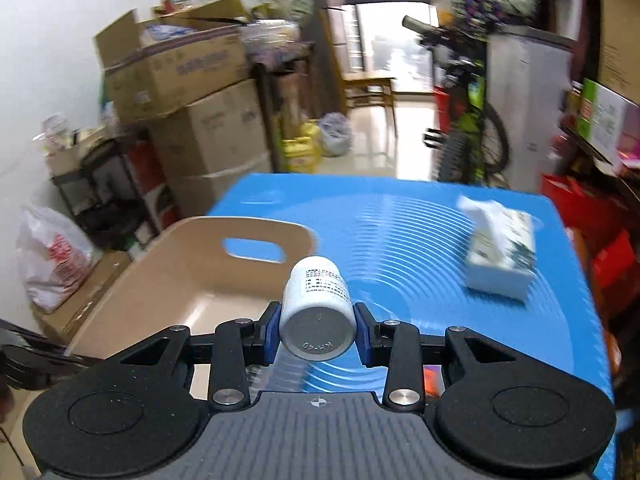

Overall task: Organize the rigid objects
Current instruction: 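Grasp the white pill bottle with the right gripper and carry it over the basket, then release the pill bottle into the basket with the right gripper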

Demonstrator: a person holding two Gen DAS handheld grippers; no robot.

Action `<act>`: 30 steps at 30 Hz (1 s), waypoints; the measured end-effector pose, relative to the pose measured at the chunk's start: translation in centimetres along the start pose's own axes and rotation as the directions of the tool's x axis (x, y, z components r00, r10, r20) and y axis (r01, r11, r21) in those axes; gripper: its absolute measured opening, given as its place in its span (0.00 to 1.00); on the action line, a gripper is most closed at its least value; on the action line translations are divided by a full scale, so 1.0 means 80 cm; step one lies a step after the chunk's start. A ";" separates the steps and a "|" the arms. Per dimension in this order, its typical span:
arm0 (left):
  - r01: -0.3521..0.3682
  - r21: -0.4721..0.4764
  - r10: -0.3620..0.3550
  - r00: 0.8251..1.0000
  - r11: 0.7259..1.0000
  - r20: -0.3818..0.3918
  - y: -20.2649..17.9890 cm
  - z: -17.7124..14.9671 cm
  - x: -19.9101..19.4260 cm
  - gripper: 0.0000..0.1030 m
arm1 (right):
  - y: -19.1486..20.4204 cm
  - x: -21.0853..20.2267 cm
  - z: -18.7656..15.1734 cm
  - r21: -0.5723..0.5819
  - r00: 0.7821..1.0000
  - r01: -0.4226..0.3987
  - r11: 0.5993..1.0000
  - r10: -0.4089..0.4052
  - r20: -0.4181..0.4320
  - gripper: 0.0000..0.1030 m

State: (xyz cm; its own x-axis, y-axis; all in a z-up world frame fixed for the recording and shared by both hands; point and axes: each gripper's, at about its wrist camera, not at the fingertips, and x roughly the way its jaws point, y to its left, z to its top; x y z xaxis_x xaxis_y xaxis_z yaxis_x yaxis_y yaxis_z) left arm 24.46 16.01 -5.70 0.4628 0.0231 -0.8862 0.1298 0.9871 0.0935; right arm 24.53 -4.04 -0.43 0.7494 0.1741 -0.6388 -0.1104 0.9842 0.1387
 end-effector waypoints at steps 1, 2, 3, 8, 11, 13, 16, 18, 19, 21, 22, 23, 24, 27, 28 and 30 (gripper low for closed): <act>0.000 0.000 0.000 1.000 1.000 0.000 0.000 0.000 0.000 0.08 | 0.010 0.004 0.002 -0.014 1.000 -0.014 1.000 0.014 0.002 0.43; -0.001 0.001 0.001 1.000 1.000 0.001 0.000 0.000 0.000 0.08 | 0.019 0.006 0.004 -0.023 1.000 -0.027 0.999 0.027 0.002 0.42; 0.000 0.000 0.000 1.000 1.000 0.001 0.000 0.000 0.000 0.08 | 0.028 0.011 0.004 -0.028 0.999 -0.041 0.999 0.041 -0.003 0.42; 0.003 0.001 -0.003 1.000 1.000 0.001 0.003 0.000 0.001 0.08 | 0.070 0.034 -0.003 -0.071 0.994 -0.101 0.992 0.098 -0.047 0.43; 0.001 0.004 -0.001 1.000 1.000 0.001 0.003 0.000 0.001 0.08 | 0.093 0.048 -0.011 -0.109 0.990 -0.124 0.986 0.114 -0.087 0.42; 0.002 0.004 -0.002 1.000 1.000 0.001 0.003 -0.001 0.002 0.08 | 0.103 0.057 -0.018 -0.124 0.985 -0.137 0.983 0.122 -0.119 0.42; 0.003 0.005 -0.003 1.000 1.000 0.002 0.002 -0.001 0.002 0.08 | 0.114 0.070 -0.028 -0.139 0.976 -0.153 0.978 0.128 -0.175 0.42; 0.002 0.005 -0.002 1.000 1.000 0.002 0.002 -0.002 0.002 0.08 | 0.121 0.076 -0.037 -0.154 0.969 -0.160 0.975 0.126 -0.212 0.42; 0.002 0.004 -0.002 1.000 1.000 0.002 0.002 -0.002 0.002 0.08 | 0.124 0.079 -0.041 -0.162 0.965 -0.164 0.973 0.124 -0.231 0.42; 0.003 0.005 -0.003 1.000 1.000 0.002 0.002 -0.002 0.002 0.08 | 0.128 0.082 -0.052 -0.175 0.960 -0.161 0.971 0.114 -0.255 0.42; 0.002 0.005 -0.002 1.000 1.000 0.002 0.002 -0.002 0.002 0.08 | 0.130 0.085 -0.056 -0.184 0.958 -0.160 0.970 0.107 -0.266 0.42; 0.001 0.005 -0.001 1.000 1.000 0.001 0.002 -0.002 0.002 0.08 | 0.132 0.085 -0.059 -0.199 0.958 -0.161 0.967 0.104 -0.269 0.42; 0.001 0.005 -0.001 1.000 1.000 0.002 0.002 -0.002 0.002 0.08 | 0.133 0.085 -0.061 -0.211 0.957 -0.160 0.964 0.100 -0.272 0.42; 0.001 0.006 -0.001 1.000 1.000 0.001 0.002 -0.002 0.002 0.08 | 0.137 0.086 -0.064 -0.206 0.951 -0.171 0.964 0.107 -0.290 0.42; 0.001 0.005 -0.001 1.000 1.000 0.002 0.002 -0.003 0.002 0.08 | 0.137 0.086 -0.065 -0.203 0.950 -0.172 0.964 0.107 -0.294 0.43; 0.002 0.005 -0.002 1.000 1.000 0.001 0.001 -0.002 0.002 0.08 | 0.137 0.084 -0.065 -0.202 0.952 -0.163 0.966 0.100 -0.290 0.48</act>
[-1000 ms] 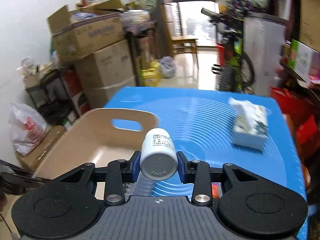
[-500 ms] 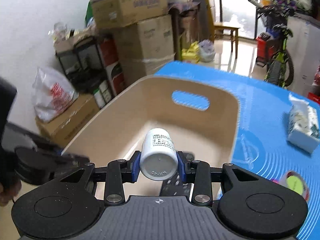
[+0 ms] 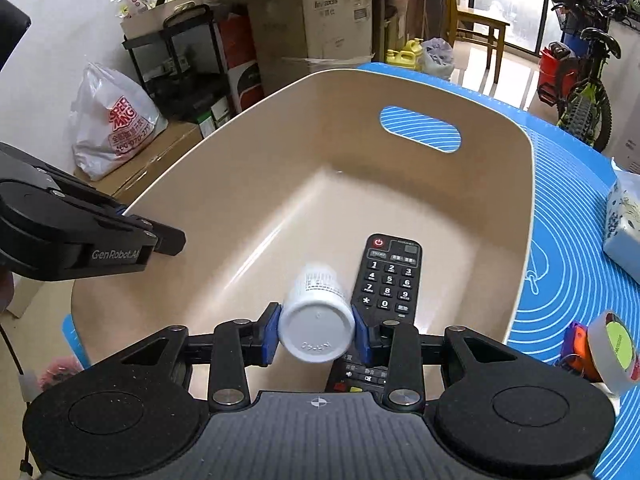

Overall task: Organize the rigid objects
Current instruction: 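Release the pill bottle into the basket with the right gripper, then move the right gripper back to the AA battery on the mat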

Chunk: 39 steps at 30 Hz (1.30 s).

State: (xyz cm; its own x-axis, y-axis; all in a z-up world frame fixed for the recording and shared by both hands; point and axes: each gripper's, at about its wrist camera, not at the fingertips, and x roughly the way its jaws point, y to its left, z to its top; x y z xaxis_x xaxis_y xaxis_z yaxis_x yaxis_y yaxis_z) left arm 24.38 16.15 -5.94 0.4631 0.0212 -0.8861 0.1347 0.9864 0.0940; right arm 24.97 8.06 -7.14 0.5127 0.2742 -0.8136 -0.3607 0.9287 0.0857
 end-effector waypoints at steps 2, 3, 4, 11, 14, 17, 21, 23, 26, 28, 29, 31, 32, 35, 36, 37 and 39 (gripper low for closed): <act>0.000 0.000 0.000 1.000 1.000 -0.001 0.000 0.000 0.000 0.08 | -0.004 -0.003 0.000 0.009 1.000 -0.014 1.000 0.014 0.012 0.50; -0.001 0.000 0.001 1.000 1.000 0.000 0.000 0.000 0.000 0.08 | -0.004 -0.005 0.000 0.011 1.000 -0.019 1.000 0.019 0.017 0.51; -0.001 0.000 0.001 1.000 1.000 0.000 0.000 0.000 0.000 0.08 | -0.006 -0.008 -0.001 0.013 0.999 -0.023 1.000 0.022 0.024 0.53; 0.002 -0.001 -0.002 1.000 1.000 -0.003 0.001 0.001 0.001 0.08 | -0.009 -0.046 0.001 0.023 0.993 -0.033 0.999 0.030 0.117 0.71; 0.000 -0.001 0.000 1.000 1.000 -0.002 0.000 0.000 0.001 0.08 | -0.019 -0.062 0.007 0.052 0.988 -0.033 0.998 0.025 0.152 0.74; 0.002 -0.003 -0.002 1.000 1.000 -0.002 0.000 0.000 0.000 0.08 | -0.034 -0.077 0.009 0.076 0.983 -0.023 0.997 0.009 0.184 0.77; 0.002 0.000 -0.002 1.000 1.000 -0.002 0.000 0.001 0.000 0.08 | -0.056 -0.096 0.001 0.100 0.976 0.008 0.995 -0.029 0.216 0.83; 0.002 -0.001 -0.002 1.000 1.000 -0.002 0.000 0.001 0.000 0.08 | -0.070 -0.105 -0.007 0.114 0.973 0.023 0.993 -0.048 0.225 0.84; 0.002 -0.002 -0.002 1.000 1.000 -0.002 0.000 0.001 0.000 0.08 | -0.091 -0.114 -0.021 0.134 0.971 0.052 0.990 -0.082 0.225 0.85; 0.002 0.000 -0.002 1.000 1.000 -0.002 0.000 0.001 0.000 0.08 | -0.106 -0.118 -0.031 0.154 0.971 0.073 0.985 -0.106 0.214 0.87; 0.001 0.000 -0.001 1.000 1.000 -0.002 0.000 0.001 0.000 0.08 | -0.113 -0.119 -0.038 0.162 0.972 0.082 0.983 -0.114 0.205 0.87; 0.001 -0.001 -0.001 1.000 1.000 -0.003 0.000 0.001 0.000 0.08 | -0.128 -0.120 -0.052 0.177 0.975 0.101 0.979 -0.133 0.180 0.87; 0.001 0.000 -0.001 1.000 1.000 -0.002 0.000 0.001 0.000 0.08 | -0.137 -0.120 -0.061 0.184 0.976 0.114 0.976 -0.145 0.163 0.87; 0.000 0.000 0.000 1.000 1.000 -0.002 0.000 0.000 0.000 0.08 | -0.156 -0.116 -0.080 0.206 0.977 0.144 0.968 -0.172 0.124 0.87; 0.000 -0.001 0.000 1.000 1.000 -0.002 0.000 0.000 0.000 0.08 | -0.163 -0.115 -0.089 0.216 0.977 0.152 0.964 -0.179 0.112 0.87; 0.000 -0.002 0.000 1.000 1.000 -0.002 0.000 0.001 0.000 0.08 | -0.171 -0.114 -0.098 0.225 0.977 0.158 0.961 -0.185 0.104 0.87; 0.000 -0.003 0.000 1.000 1.000 -0.002 0.000 0.000 0.001 0.08 | -0.184 -0.107 -0.113 0.239 0.978 0.165 0.957 -0.191 0.088 0.87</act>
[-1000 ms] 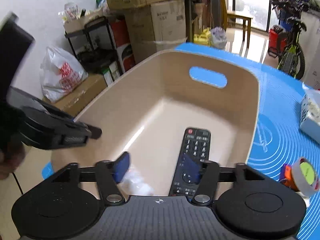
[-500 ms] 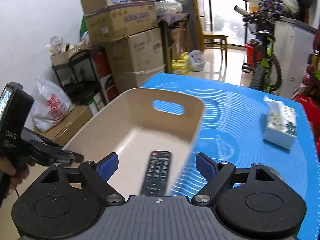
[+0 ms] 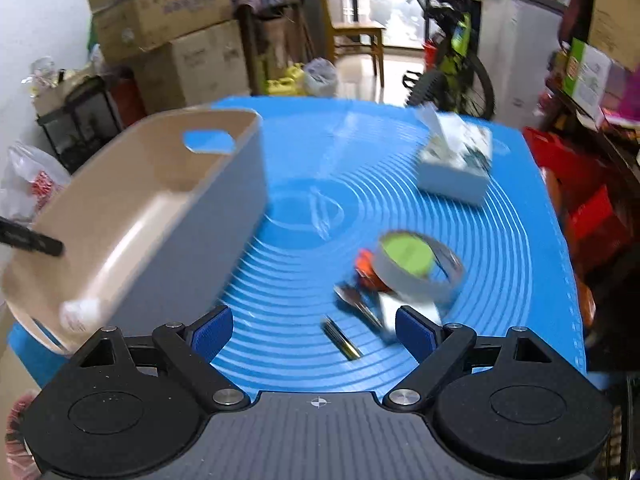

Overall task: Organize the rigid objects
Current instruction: 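Move the right gripper back to the AA battery on the mat, then grasp the AA battery with the right gripper and lift it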

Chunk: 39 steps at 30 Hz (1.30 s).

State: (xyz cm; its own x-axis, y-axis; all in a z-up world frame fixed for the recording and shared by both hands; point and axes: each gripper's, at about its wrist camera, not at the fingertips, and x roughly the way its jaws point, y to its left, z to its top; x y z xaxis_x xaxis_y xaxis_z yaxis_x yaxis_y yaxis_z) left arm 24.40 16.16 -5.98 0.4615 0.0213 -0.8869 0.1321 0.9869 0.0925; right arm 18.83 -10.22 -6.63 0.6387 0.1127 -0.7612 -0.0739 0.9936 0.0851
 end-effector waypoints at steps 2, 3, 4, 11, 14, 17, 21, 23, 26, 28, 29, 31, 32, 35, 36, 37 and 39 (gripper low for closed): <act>-0.001 0.001 0.001 1.000 1.000 -0.001 0.000 0.000 0.000 0.08 | -0.012 0.009 -0.014 0.011 1.000 0.012 1.000 -0.012 -0.022 0.86; -0.001 0.002 0.001 1.000 1.000 0.000 0.000 0.000 0.000 0.08 | -0.018 0.014 -0.019 0.014 0.999 0.017 1.000 -0.017 -0.030 0.86; -0.002 0.002 0.002 1.000 1.000 0.000 0.000 0.000 0.000 0.08 | -0.022 0.018 -0.022 0.017 0.999 0.021 1.000 -0.021 -0.032 0.86; -0.003 0.003 0.003 1.000 1.000 -0.001 -0.001 -0.001 0.000 0.08 | -0.035 0.034 -0.033 0.012 1.000 -0.004 1.000 0.004 -0.017 0.80; -0.003 0.003 0.003 1.000 1.000 -0.001 0.000 -0.001 0.000 0.08 | -0.029 0.048 -0.030 -0.027 1.000 -0.021 0.999 0.021 -0.019 0.73; -0.001 0.002 0.001 1.000 1.000 -0.001 0.000 -0.001 -0.001 0.08 | -0.023 0.061 -0.029 -0.049 0.998 -0.058 0.997 0.056 -0.035 0.65; -0.003 0.004 0.003 1.000 1.000 -0.001 0.000 -0.001 -0.001 0.08 | -0.009 0.076 -0.025 -0.108 0.997 -0.062 0.992 0.056 -0.052 0.60; -0.002 0.004 0.002 1.000 1.000 -0.001 0.000 -0.001 -0.001 0.08 | -0.003 0.082 -0.025 -0.136 0.998 -0.043 0.990 0.036 -0.052 0.59; -0.002 0.005 0.002 1.000 1.000 0.000 0.000 0.000 -0.001 0.08 | 0.000 0.092 -0.022 -0.149 0.998 -0.022 0.989 0.013 -0.064 0.53; -0.003 0.006 0.003 1.000 1.000 -0.001 0.000 0.000 -0.001 0.08 | -0.002 0.097 -0.022 -0.150 0.998 -0.021 0.988 0.011 -0.068 0.51; -0.003 0.007 0.003 1.000 1.000 -0.002 0.000 0.000 -0.001 0.08 | -0.002 0.099 -0.022 -0.156 0.998 -0.019 0.988 0.009 -0.067 0.51; -0.003 0.008 0.003 1.000 1.000 -0.003 -0.001 0.001 -0.001 0.08 | -0.003 0.100 -0.020 -0.159 0.998 -0.024 0.987 0.013 -0.067 0.49; -0.004 0.008 0.004 1.000 1.000 -0.003 -0.001 0.001 -0.001 0.08 | -0.004 0.100 -0.019 -0.157 0.997 -0.028 0.987 0.018 -0.070 0.46; -0.004 0.005 0.004 1.000 1.000 -0.001 -0.001 0.001 -0.001 0.08 | -0.008 0.100 -0.019 -0.150 0.997 -0.034 0.988 0.024 -0.070 0.36; -0.003 0.004 0.003 1.000 1.000 0.000 -0.001 0.000 -0.001 0.08 | -0.010 0.099 -0.019 -0.148 0.997 -0.034 0.988 0.024 -0.068 0.32; -0.003 0.003 0.003 1.000 1.000 0.000 -0.001 0.001 0.000 0.08 | -0.012 0.099 -0.019 -0.146 0.998 -0.031 0.989 0.021 -0.066 0.26; -0.003 0.004 0.003 1.000 1.000 0.000 -0.001 0.000 0.000 0.08 | -0.011 0.097 -0.021 -0.158 0.998 -0.023 0.987 0.013 -0.065 0.21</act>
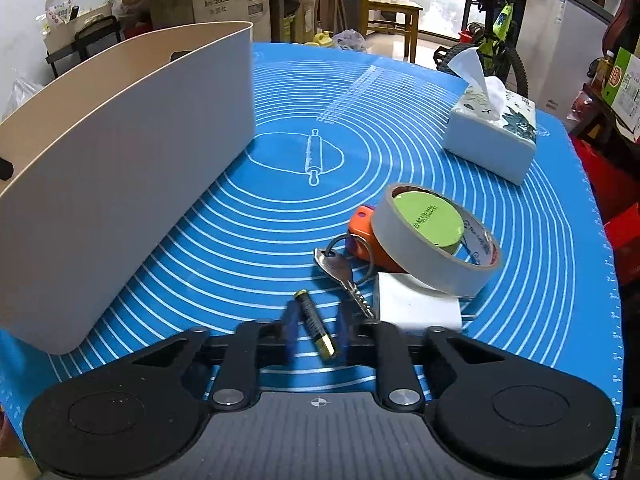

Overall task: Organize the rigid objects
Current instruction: 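Grasp the AA battery with the right gripper and lift it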

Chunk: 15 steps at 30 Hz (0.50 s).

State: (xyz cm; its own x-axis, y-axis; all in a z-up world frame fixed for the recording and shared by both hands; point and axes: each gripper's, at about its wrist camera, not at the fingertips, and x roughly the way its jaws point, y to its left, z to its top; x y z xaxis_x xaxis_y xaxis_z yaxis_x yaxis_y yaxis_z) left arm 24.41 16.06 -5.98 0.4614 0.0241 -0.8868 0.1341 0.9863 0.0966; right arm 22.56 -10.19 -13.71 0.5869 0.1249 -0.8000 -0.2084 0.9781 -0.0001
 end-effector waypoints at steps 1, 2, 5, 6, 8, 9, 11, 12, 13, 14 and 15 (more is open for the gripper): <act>0.000 0.001 0.000 1.000 1.000 0.000 0.000 0.000 0.000 0.08 | 0.003 -0.001 -0.001 -0.016 1.000 0.011 1.000 -0.011 0.003 0.19; -0.001 0.002 0.001 1.000 1.000 0.000 0.000 0.000 0.000 0.08 | 0.007 -0.002 -0.003 -0.041 1.000 0.023 0.999 -0.022 0.008 0.18; 0.000 0.001 0.000 1.000 1.000 0.000 0.000 0.000 0.000 0.08 | 0.008 -0.005 -0.008 -0.053 0.999 0.032 0.998 -0.030 0.023 0.18; -0.001 0.002 0.001 1.000 1.000 -0.001 0.000 -0.001 0.000 0.08 | 0.008 -0.006 -0.009 -0.042 0.999 0.031 0.999 -0.030 0.025 0.18; -0.001 0.003 0.001 1.000 1.000 -0.001 0.000 -0.001 0.000 0.08 | 0.008 -0.010 -0.010 -0.037 0.999 0.036 0.999 -0.035 0.036 0.18; -0.001 0.004 0.001 1.000 1.000 -0.001 0.000 -0.001 0.000 0.08 | 0.010 -0.011 -0.010 -0.039 0.999 0.037 0.999 -0.035 0.040 0.18; -0.001 0.003 0.001 1.000 1.000 -0.001 0.000 -0.002 0.000 0.08 | 0.011 -0.016 -0.009 -0.036 0.998 0.034 0.999 -0.033 0.053 0.18; -0.001 0.003 0.001 1.000 1.000 -0.001 0.000 -0.001 0.000 0.08 | 0.012 -0.018 -0.007 -0.032 0.998 0.034 0.999 -0.032 0.060 0.18; -0.001 0.003 0.001 1.000 1.000 -0.001 0.000 -0.002 0.000 0.08 | 0.012 -0.021 -0.005 -0.027 0.997 0.035 0.999 -0.033 0.066 0.18; -0.001 0.003 0.001 1.000 1.000 -0.001 -0.001 -0.002 0.000 0.08 | 0.011 -0.023 -0.002 -0.021 0.997 0.036 0.999 -0.035 0.074 0.18; -0.001 0.003 0.001 1.000 1.000 -0.001 -0.001 -0.002 0.000 0.08 | 0.011 -0.026 0.000 -0.019 0.996 0.036 0.999 -0.035 0.082 0.18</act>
State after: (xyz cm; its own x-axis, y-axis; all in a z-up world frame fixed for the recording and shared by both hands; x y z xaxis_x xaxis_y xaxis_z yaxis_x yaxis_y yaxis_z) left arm 24.30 16.04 -6.07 0.4604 0.0251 -0.8874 0.1365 0.9857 0.0987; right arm 21.18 -9.55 -12.03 0.6560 0.1041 -0.7476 -0.2014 0.9787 -0.0404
